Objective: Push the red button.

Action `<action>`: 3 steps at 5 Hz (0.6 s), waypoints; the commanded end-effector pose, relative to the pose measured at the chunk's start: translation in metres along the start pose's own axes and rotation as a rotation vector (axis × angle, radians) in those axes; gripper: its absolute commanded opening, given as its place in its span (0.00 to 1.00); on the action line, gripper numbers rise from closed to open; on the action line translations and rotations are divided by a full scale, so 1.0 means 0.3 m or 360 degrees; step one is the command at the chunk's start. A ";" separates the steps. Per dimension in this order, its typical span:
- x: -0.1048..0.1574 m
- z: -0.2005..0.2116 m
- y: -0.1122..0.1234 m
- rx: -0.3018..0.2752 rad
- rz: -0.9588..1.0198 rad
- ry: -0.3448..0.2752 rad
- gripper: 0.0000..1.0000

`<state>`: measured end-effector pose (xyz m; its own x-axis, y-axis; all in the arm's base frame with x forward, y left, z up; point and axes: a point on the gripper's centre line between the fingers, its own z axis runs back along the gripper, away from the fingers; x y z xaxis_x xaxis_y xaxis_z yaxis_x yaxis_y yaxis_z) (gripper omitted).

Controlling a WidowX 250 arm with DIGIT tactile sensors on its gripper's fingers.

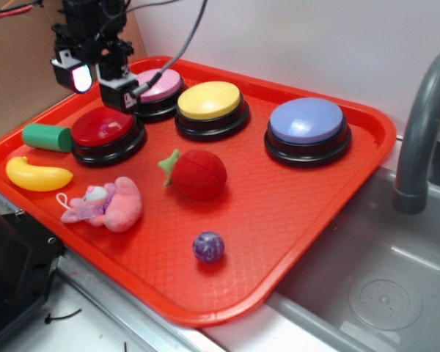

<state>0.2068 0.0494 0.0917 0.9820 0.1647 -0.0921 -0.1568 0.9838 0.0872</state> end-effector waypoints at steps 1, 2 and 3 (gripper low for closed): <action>0.012 0.102 0.014 -0.0008 0.0003 -0.0122 1.00; 0.012 0.119 0.018 -0.0017 0.0008 -0.0133 1.00; 0.021 0.150 0.011 -0.0012 -0.0004 -0.0151 1.00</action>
<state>0.2114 0.0485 0.1206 0.9843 0.1630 -0.0684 -0.1576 0.9845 0.0774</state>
